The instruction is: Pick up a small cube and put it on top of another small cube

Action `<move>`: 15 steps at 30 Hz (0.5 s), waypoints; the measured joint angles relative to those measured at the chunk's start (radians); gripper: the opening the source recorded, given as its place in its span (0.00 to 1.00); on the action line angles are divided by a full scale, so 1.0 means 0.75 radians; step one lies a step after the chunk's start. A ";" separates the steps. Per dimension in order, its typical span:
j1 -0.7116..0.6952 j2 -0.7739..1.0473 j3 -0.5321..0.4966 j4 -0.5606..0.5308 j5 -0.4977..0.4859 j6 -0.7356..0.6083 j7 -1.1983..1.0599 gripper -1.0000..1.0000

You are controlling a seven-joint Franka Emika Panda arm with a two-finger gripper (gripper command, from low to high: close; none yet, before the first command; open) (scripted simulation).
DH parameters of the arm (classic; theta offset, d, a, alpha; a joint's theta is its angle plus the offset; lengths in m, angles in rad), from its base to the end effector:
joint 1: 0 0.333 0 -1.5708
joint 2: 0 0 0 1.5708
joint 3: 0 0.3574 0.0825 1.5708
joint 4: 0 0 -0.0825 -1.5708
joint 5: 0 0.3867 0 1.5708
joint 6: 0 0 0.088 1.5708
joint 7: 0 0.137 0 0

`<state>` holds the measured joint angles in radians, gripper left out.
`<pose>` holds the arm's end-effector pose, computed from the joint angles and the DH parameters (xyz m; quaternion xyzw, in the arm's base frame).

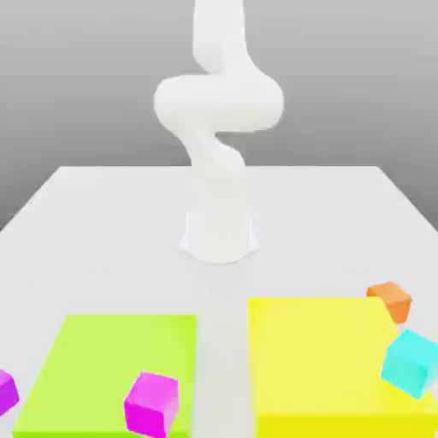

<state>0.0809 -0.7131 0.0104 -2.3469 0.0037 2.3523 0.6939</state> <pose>0.3745 0.0358 0.6700 -0.8938 0.2785 -0.3256 0.1327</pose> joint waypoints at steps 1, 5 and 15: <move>0.051 0.055 0.007 -0.029 0.002 0.033 -0.067 0.50; 0.227 0.255 0.040 -0.133 0.015 0.152 -0.311 0.50; 0.592 0.737 0.193 -0.389 0.032 0.441 -0.894 0.50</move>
<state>0.5250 -0.1602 0.1553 -2.6384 0.0277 2.6828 0.0231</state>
